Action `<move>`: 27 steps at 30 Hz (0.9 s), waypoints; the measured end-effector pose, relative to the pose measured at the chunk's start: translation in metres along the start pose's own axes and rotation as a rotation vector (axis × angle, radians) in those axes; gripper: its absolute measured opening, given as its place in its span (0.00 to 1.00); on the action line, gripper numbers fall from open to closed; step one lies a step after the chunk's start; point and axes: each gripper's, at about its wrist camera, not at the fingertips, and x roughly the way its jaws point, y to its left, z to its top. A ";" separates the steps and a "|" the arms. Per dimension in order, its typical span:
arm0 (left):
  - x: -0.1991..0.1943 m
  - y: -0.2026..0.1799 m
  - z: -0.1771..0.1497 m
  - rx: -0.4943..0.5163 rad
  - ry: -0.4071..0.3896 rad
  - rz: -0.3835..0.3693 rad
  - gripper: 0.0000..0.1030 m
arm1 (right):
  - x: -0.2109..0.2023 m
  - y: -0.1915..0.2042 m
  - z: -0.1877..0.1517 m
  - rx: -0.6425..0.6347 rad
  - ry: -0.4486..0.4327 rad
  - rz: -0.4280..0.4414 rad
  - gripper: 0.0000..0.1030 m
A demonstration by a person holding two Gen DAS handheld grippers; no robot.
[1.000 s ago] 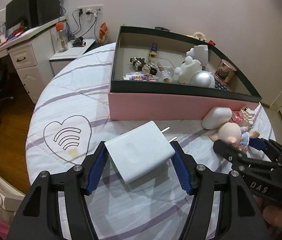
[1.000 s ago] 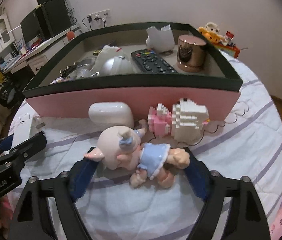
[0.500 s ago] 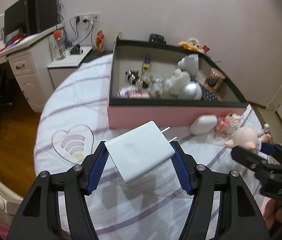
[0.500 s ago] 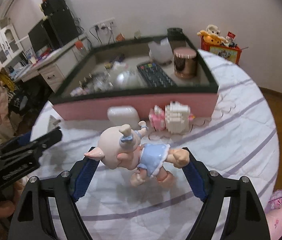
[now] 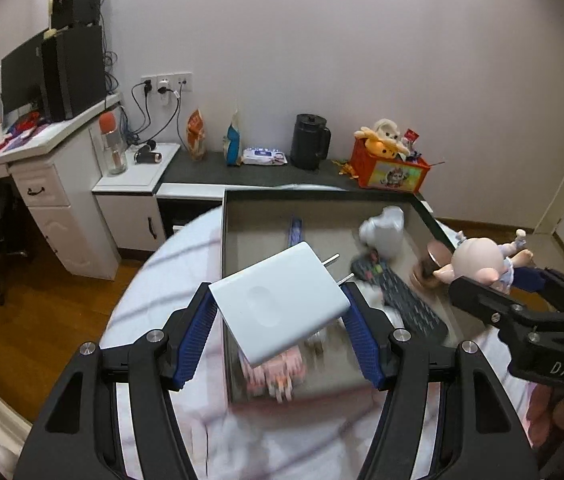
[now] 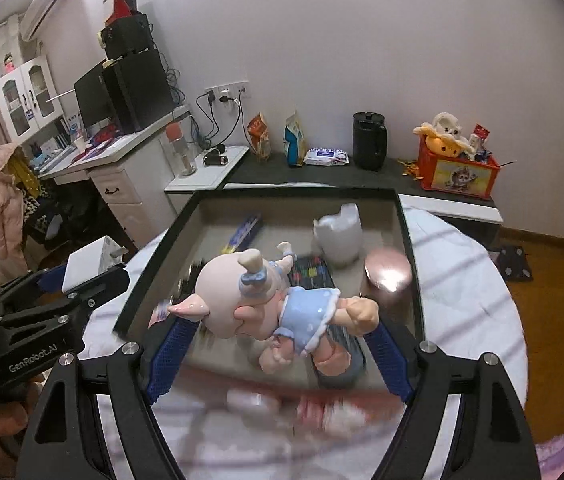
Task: Organize rigid objects
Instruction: 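Carry the charger and pig doll into the box and open both tools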
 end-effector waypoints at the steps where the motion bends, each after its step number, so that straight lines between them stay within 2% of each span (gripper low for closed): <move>1: 0.009 0.001 0.007 0.004 0.008 0.002 0.62 | 0.007 -0.002 0.007 0.007 0.006 0.008 0.80; 5: 0.052 0.005 0.031 0.010 0.056 0.004 0.62 | 0.047 -0.010 0.032 0.045 0.047 0.037 0.80; 9: 0.086 0.007 0.045 0.011 0.092 0.009 0.62 | 0.081 -0.022 0.043 0.103 0.090 0.074 0.80; 18: 0.124 0.006 0.054 0.024 0.144 0.042 0.64 | 0.119 -0.035 0.048 0.172 0.144 0.088 0.81; 21: 0.125 0.008 0.056 0.020 0.139 0.068 0.74 | 0.122 -0.037 0.046 0.194 0.154 0.094 0.85; 23: 0.121 0.011 0.057 0.009 0.130 0.066 0.85 | 0.124 -0.039 0.046 0.211 0.157 0.098 0.86; 25: 0.114 0.014 0.057 0.001 0.111 0.066 0.90 | 0.120 -0.041 0.045 0.228 0.145 0.106 0.88; 27: 0.102 0.016 0.058 -0.009 0.086 0.065 0.94 | 0.114 -0.041 0.046 0.234 0.135 0.098 0.94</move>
